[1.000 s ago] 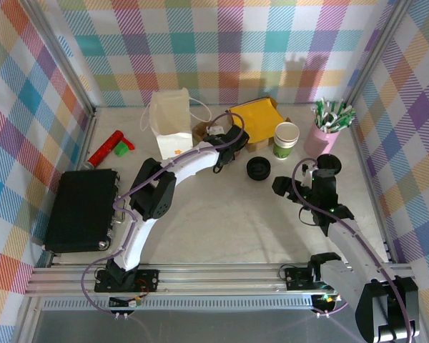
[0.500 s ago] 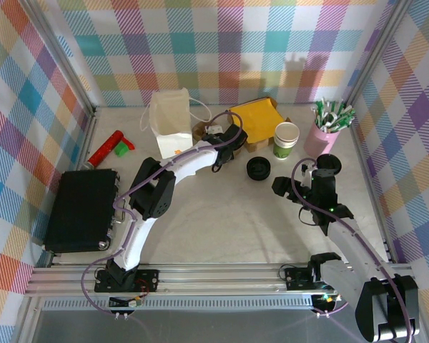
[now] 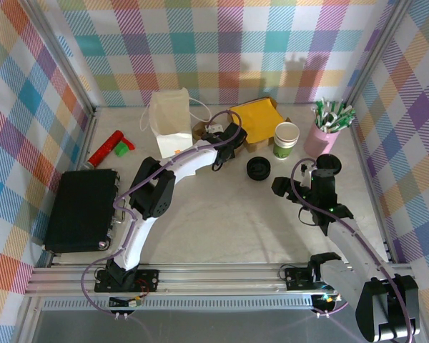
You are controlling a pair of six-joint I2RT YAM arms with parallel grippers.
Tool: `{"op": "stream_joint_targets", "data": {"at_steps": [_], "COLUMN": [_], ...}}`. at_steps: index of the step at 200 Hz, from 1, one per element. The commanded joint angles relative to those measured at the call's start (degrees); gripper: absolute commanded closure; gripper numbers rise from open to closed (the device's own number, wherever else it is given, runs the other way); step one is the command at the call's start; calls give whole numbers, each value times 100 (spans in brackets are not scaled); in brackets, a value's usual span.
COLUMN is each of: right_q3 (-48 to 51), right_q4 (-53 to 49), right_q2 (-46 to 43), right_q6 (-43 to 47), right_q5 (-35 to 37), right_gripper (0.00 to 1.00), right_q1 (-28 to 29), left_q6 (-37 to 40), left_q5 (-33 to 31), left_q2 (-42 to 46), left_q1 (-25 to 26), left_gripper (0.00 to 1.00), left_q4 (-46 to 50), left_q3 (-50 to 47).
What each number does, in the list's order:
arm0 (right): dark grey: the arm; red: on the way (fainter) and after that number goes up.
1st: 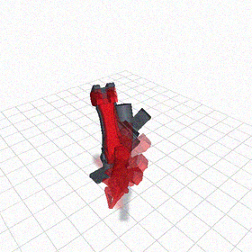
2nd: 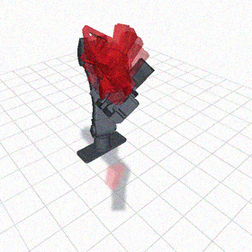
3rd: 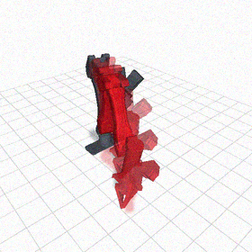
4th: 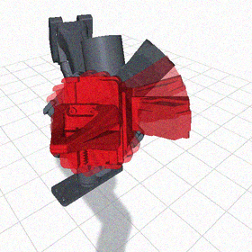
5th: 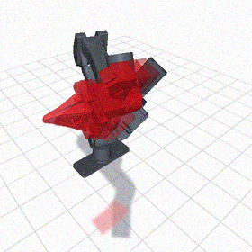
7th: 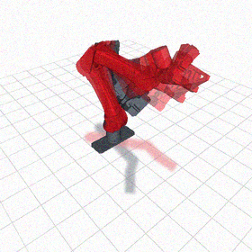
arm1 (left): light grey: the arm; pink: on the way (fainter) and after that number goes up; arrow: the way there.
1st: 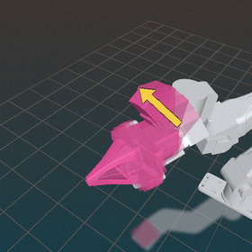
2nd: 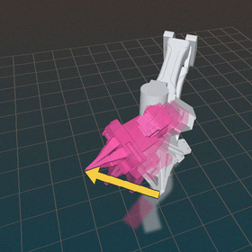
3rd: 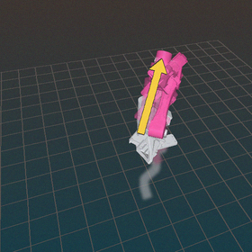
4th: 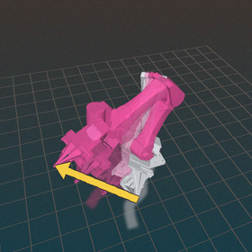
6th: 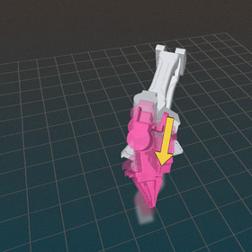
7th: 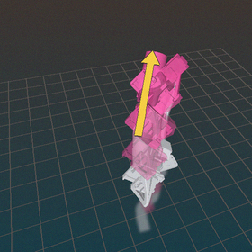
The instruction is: Pack the takeout coffee
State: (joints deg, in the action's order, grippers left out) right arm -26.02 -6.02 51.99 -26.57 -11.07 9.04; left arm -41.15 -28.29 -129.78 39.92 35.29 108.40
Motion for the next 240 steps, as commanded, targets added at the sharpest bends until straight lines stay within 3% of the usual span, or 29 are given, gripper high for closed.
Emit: {"op": "stream_joint_targets", "data": {"at_steps": [1,88,155,240], "right_q3": [-87,-90,-105,-140], "right_q4": [76,88,109,95], "right_q2": [-3,24,88,158], "right_q6": [77,97,108,119], "right_q5": [35,44,44,44], "right_gripper": [13,13,13,13], "right_q1": [36,53,62,80], "left_q6": [-54,-81,27,306], "left_q5": [141,114,71,161], "left_q2": [77,-263,-126,898], "left_q1": [-57,-57,-55,-90], "left_gripper": [51,46,67,75], "left_q4": [-245,-146,-77,-159], "left_q3": [-23,250,89,-1180]}}
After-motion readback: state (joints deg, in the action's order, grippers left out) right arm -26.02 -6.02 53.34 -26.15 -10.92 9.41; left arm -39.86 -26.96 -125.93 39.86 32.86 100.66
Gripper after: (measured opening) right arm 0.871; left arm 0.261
